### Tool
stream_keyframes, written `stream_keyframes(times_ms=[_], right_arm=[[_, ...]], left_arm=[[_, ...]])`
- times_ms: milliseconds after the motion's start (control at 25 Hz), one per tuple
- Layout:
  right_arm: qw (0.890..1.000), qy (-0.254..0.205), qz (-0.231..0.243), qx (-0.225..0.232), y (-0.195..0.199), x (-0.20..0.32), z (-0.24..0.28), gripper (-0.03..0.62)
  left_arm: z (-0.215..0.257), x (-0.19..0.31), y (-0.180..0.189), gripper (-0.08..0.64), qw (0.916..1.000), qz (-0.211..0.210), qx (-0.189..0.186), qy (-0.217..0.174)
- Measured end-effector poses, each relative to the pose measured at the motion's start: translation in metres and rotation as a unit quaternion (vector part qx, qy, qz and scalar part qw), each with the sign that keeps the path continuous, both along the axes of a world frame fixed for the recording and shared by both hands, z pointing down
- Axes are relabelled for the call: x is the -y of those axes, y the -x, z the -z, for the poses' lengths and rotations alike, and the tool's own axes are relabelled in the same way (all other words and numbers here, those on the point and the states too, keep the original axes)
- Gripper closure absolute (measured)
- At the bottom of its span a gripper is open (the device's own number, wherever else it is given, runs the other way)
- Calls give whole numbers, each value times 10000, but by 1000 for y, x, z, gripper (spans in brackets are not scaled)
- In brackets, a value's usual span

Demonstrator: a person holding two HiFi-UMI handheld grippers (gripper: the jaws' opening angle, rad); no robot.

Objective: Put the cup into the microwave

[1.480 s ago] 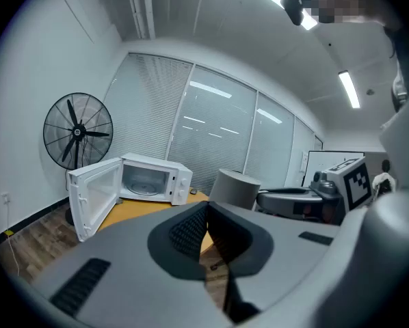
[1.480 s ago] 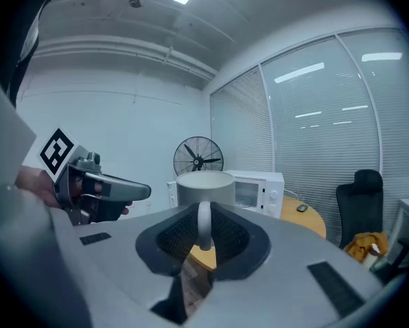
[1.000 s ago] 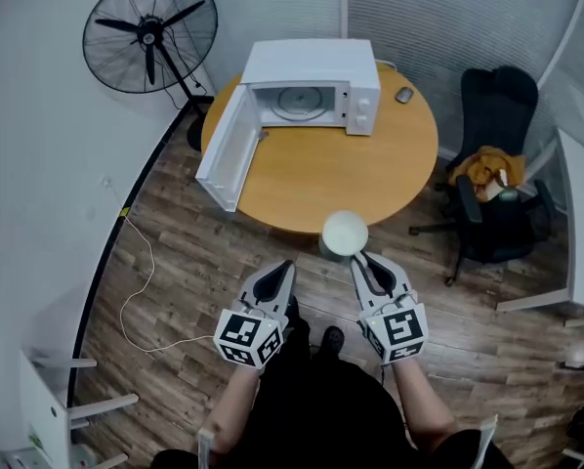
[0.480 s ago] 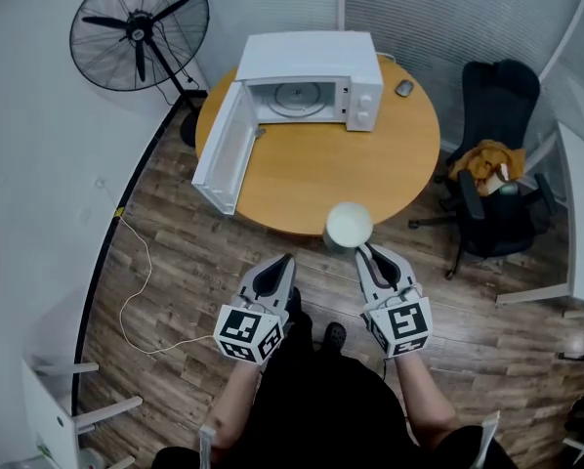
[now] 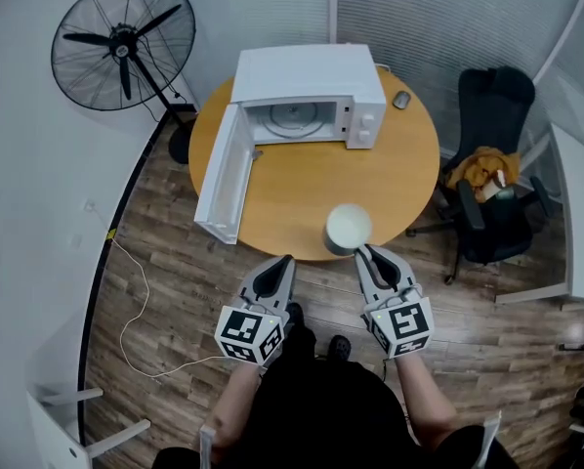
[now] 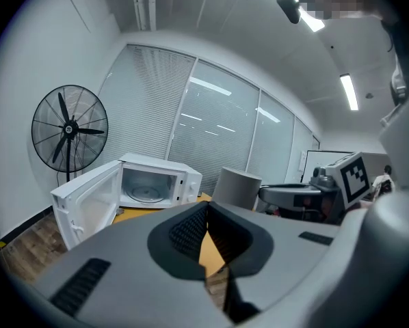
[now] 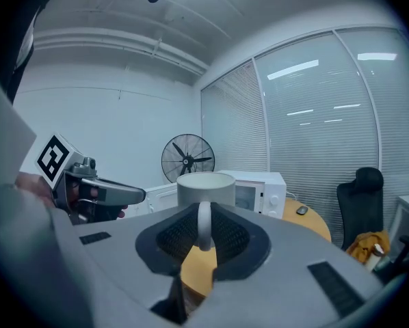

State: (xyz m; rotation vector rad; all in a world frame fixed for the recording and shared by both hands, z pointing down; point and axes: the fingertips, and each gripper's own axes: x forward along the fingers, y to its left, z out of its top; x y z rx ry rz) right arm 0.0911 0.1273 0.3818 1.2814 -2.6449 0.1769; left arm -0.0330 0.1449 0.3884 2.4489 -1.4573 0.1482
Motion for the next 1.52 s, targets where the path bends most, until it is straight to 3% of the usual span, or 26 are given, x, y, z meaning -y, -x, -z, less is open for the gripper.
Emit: stream_keyframes(times_ms=[880, 1520], right_arm=[[9970, 186, -749, -24, 63, 58, -5, 535], [9967, 390, -712, -75, 67, 90, -24, 535]], left_arm=[[-3, 84, 51, 565, 9956, -922, -158, -38], [-21, 128, 50, 565, 9955, -915, -183, 155]])
